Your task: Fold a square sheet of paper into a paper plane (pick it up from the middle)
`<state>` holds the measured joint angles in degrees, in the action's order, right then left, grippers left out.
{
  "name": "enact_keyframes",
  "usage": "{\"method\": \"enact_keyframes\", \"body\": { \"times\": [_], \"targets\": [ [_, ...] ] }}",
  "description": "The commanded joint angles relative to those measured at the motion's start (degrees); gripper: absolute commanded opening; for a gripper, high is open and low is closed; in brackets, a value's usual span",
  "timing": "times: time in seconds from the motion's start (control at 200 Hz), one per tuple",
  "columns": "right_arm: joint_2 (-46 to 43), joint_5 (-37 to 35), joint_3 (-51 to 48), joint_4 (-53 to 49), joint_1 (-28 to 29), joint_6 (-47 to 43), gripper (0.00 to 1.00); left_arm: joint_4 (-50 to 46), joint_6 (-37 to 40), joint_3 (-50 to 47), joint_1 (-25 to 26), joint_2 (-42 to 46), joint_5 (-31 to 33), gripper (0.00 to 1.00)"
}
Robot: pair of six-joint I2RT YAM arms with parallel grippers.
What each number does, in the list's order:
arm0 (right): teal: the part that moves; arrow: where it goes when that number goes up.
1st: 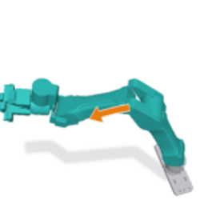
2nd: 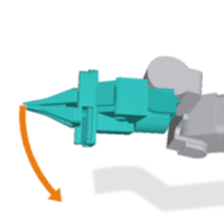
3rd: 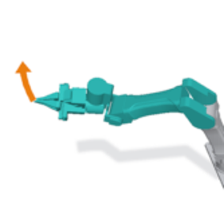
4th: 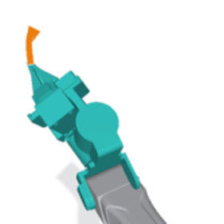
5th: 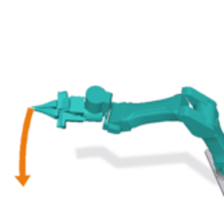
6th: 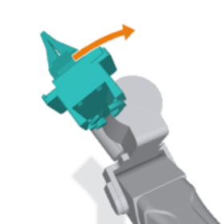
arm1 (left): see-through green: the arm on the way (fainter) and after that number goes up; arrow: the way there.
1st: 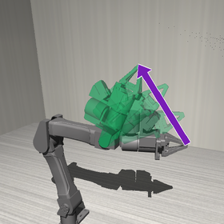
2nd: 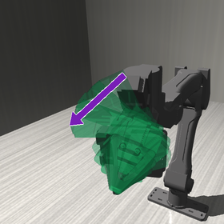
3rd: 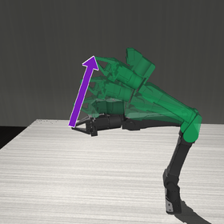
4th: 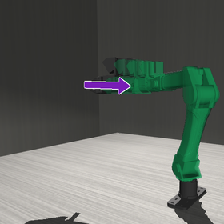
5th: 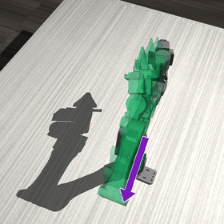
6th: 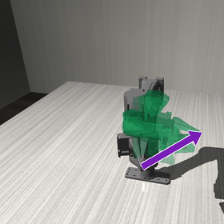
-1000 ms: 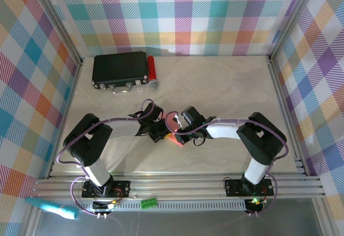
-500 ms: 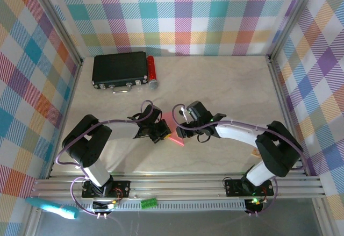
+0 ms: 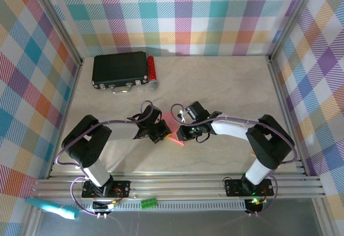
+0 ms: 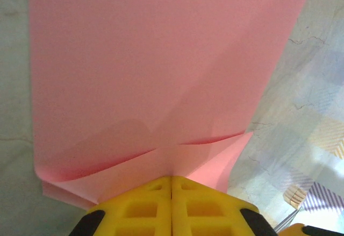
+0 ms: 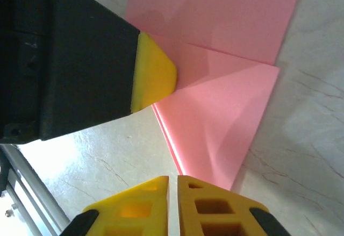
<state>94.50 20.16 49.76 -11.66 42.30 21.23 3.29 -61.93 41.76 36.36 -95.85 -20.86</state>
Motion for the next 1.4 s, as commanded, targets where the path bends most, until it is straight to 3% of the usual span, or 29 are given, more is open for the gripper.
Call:
{"method": "enact_keyframes", "body": {
  "times": [0.0, 0.435, 1.395],
  "targets": [
    [1.9, 4.0, 2.2, 0.1, 0.0, 0.2, 0.12, -4.2, 0.7, -1.2, 0.3, 0.4, 3.0, 0.09],
    [5.9, 6.3, 3.5, 0.9, 0.0, -0.1, 0.11, -2.3, 0.7, 0.2, 0.3, 3.9, 0.4, 0.16],
    [10.1, 5.1, 5.4, -1.5, 0.0, 0.7, 0.12, -3.2, 1.9, -3.7, 0.3, 3.9, 2.5, 0.17]
  ]
}}
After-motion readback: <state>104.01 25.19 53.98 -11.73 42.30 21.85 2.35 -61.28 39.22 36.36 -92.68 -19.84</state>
